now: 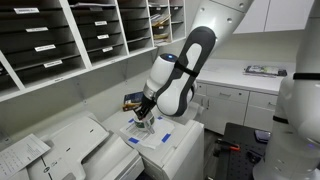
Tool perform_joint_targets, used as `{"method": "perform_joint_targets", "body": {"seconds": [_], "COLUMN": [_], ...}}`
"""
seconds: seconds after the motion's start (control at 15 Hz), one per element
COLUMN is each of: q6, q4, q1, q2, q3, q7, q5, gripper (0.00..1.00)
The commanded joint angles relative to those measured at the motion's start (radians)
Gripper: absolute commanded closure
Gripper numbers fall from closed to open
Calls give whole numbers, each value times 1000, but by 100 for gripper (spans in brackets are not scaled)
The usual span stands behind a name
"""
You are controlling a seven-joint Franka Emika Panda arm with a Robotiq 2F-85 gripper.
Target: Pick up the red marker and place it inside the green and white mug
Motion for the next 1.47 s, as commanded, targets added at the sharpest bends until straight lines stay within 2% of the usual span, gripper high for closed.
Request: {"method": "perform_joint_targets", "body": {"seconds": [0.0,0.2,0.27,0.67,0.73,0.8,0.93,1.0,1.07,1.13,1.33,1.4], "q6": [-3,-3,-3,44,49,58,76,106,132,174,265,203], "q4": [1,1,1,98,113,129,139,153,158,174,185,244], "q1": [27,27,23,145,72,34,-89,-186,-261,-345,-603,-686], "q2": [-2,-2,-2,72,91,119,152,193,217,268,389,421], "q3": [-7,-10,-13,94,197,248,344,429,468,523,648,712], "q7": [-34,-41,-49,-79,-88,-91,-87,-86,-88,-73,-23,7], "q5": [40,39,37,7,1,0,-20,-57,-111,-200,-557,-672], "gripper": [75,75,94,94,94,94,94,94,94,94,94,94]}}
